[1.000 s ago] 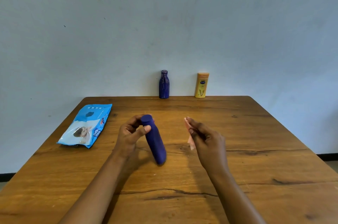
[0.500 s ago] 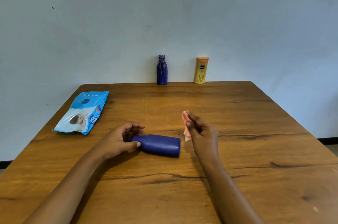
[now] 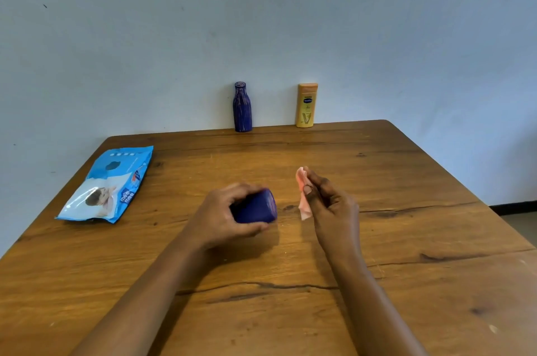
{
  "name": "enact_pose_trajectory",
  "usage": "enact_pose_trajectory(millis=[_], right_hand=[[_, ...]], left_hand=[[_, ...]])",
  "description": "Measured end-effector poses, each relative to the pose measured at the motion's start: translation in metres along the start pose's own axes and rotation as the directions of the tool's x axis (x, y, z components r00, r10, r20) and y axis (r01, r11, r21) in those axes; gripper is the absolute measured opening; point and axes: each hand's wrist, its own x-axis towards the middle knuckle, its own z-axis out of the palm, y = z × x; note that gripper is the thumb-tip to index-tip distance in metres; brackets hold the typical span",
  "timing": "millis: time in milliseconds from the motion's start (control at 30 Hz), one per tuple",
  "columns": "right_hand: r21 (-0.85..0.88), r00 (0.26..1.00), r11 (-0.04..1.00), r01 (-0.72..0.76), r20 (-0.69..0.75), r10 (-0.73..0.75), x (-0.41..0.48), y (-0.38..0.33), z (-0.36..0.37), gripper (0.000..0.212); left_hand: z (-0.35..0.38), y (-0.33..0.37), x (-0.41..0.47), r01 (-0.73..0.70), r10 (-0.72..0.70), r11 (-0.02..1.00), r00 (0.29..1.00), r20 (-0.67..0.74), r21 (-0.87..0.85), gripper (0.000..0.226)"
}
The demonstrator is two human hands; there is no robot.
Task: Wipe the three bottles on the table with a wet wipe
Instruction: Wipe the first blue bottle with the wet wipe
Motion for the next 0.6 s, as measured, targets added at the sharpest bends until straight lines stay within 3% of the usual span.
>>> enact_pose_trajectory(millis=[67,100,200,300,400,500,600], right_hand=[[-0.033,0.997,0.996,0.079,-0.019,-0.079,0.002,-0.013,-0.004,0.036],[-0.048,0.99,0.989,0.137,-0.025,-0.139,0.002,-0.021,-0.005,0.036],[-0.124,0.921,0.912,0.391,0.051,-0.387,0.001,-0.049,-0.005,0.039],[-0.32,0.746,0.675,0.665,0.319,-0.584,-0.001,-0.064,0.006,0.04],[-0.421,0.574,0.393,0.818,0.653,-0.494,0.002,-0.06,0.02,0.04],[-0.401,0.527,0.386,0.831,0.789,-0.315,-0.001,-0.058,0.023,0.051],[-0.334,0.466,0.405,0.851,0.837,-0.288,-0.009,-0.063,0.013,0.054]], left_hand=[[0.0,0.002,-0.01,-0.101,0.004,0.931,0.964,-0.267,-0.351,0.069],[0.002,0.003,-0.014,-0.157,-0.002,0.886,0.94,-0.341,-0.437,0.07],[0.009,0.004,-0.018,-0.204,-0.019,0.837,0.917,-0.399,-0.508,0.068],[0.012,0.001,-0.018,-0.221,-0.002,0.807,0.926,-0.377,-0.547,0.063],[0.011,0.0,-0.018,-0.251,0.04,0.802,0.928,-0.37,-0.542,0.062],[0.007,-0.001,-0.018,-0.284,0.069,0.79,0.922,-0.382,-0.544,0.06],[0.006,-0.003,-0.02,-0.306,0.097,0.784,0.92,-0.38,-0.54,0.058]])
